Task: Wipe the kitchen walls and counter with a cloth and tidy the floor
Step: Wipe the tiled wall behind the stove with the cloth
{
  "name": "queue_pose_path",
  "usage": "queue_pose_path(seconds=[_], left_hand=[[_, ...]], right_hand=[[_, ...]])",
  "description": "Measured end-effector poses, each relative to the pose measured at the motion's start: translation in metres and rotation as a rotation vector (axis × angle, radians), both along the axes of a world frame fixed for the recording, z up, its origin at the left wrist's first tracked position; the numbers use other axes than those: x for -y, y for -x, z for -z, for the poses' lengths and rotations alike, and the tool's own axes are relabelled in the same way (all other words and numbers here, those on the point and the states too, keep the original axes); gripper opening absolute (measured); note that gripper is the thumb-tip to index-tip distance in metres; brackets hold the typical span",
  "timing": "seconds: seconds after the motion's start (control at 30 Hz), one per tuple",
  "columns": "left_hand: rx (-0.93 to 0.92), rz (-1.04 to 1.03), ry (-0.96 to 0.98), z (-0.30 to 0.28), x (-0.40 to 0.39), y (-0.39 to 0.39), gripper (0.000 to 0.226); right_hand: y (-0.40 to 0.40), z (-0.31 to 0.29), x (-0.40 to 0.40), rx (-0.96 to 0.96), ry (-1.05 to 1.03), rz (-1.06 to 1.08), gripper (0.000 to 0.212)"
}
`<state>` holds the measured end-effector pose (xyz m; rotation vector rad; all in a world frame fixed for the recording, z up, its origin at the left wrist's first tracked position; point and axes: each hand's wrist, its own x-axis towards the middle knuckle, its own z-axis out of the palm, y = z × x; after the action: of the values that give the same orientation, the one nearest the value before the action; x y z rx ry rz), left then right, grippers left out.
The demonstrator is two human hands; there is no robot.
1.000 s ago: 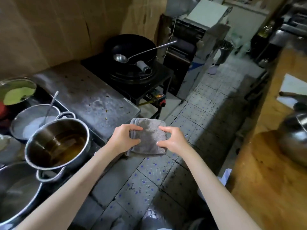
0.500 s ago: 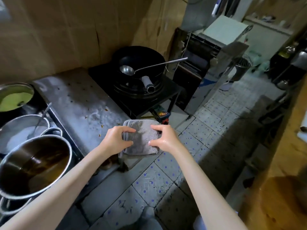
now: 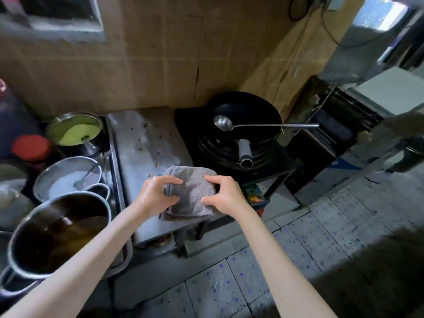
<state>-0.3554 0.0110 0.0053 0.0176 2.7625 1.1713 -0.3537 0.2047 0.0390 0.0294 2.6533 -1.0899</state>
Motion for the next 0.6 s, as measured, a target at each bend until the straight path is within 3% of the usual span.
queue_pose_path(seconds=[0.6], left_hand=[[-0.111, -0.236, 0.027, -0.011, 0.075, 0.107, 0.047]], right_hand=[[0.14, -0.014, 0.074, -0.079, 0.011, -0.193, 0.074]])
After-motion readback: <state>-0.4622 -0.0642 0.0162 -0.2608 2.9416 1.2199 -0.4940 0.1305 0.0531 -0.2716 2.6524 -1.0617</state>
